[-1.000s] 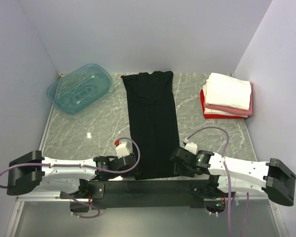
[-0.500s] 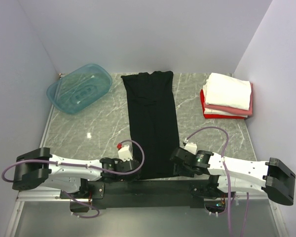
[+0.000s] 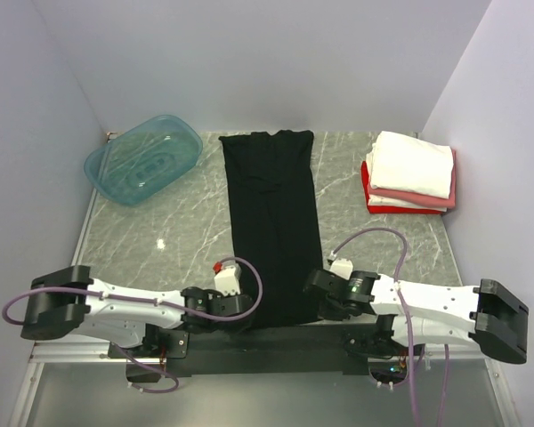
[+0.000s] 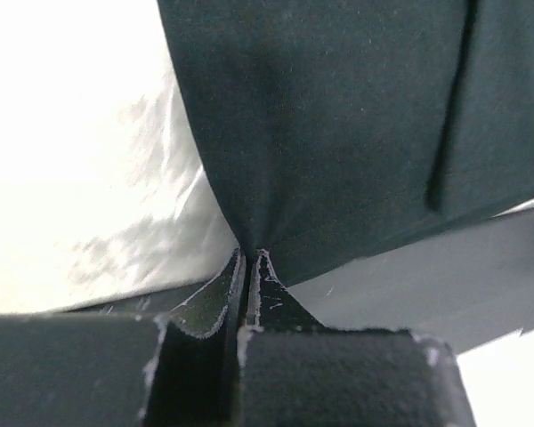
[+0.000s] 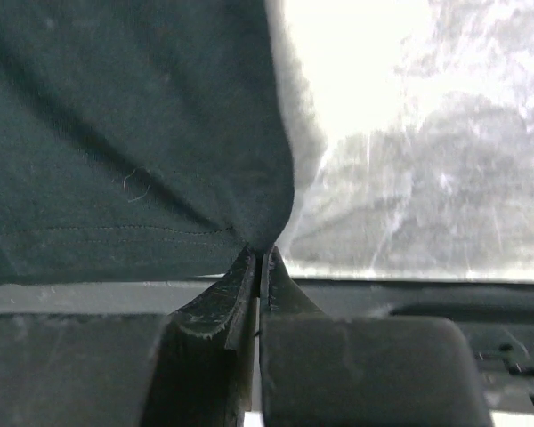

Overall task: Fold and stack the t-shirts
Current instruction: Fold the tshirt

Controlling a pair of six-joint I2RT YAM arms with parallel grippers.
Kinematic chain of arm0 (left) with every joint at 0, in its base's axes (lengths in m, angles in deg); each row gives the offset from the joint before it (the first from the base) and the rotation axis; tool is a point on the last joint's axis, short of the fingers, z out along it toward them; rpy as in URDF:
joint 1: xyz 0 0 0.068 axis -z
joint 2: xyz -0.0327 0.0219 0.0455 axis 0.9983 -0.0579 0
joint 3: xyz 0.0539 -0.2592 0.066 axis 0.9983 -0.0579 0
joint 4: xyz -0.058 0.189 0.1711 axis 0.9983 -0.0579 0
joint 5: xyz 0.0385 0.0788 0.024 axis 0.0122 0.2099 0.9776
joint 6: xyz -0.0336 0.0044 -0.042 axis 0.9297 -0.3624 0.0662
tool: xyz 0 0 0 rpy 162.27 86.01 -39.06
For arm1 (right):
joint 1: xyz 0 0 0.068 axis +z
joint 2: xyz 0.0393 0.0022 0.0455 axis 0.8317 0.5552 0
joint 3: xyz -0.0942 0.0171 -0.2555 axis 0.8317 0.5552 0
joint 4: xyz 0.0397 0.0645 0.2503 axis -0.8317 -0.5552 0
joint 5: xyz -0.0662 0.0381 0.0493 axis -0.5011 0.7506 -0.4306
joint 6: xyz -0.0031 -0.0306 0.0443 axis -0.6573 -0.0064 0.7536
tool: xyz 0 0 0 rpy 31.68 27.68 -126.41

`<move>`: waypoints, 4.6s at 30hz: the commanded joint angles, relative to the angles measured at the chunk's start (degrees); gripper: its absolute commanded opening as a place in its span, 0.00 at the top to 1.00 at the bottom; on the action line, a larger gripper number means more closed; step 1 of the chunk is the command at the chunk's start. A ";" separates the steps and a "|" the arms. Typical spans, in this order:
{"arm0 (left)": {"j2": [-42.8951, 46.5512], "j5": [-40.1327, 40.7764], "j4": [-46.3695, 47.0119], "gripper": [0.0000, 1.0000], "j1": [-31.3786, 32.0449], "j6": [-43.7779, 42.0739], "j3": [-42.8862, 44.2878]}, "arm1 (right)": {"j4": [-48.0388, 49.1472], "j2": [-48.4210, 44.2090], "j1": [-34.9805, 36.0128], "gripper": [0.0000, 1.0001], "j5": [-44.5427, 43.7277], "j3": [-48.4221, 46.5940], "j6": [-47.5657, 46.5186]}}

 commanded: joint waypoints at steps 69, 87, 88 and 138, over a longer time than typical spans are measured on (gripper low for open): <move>-25.10 -13.63 22.64 0.99 -52.20 -41.29 26.33 | 3.19 54.00 -31.79 1.00 -9.92 -59.92 -38.45; -19.06 -1.78 11.04 0.16 -48.17 -42.08 31.35 | 2.74 45.67 -32.50 0.49 -6.34 -60.72 -41.08; -18.26 -1.76 11.56 0.16 -46.51 -41.73 30.74 | 3.36 44.79 -32.58 0.48 -5.09 -59.06 -41.17; -1.38 5.45 9.81 0.12 -34.19 -29.86 1.64 | 19.45 23.06 -31.09 0.41 6.17 -15.19 -31.95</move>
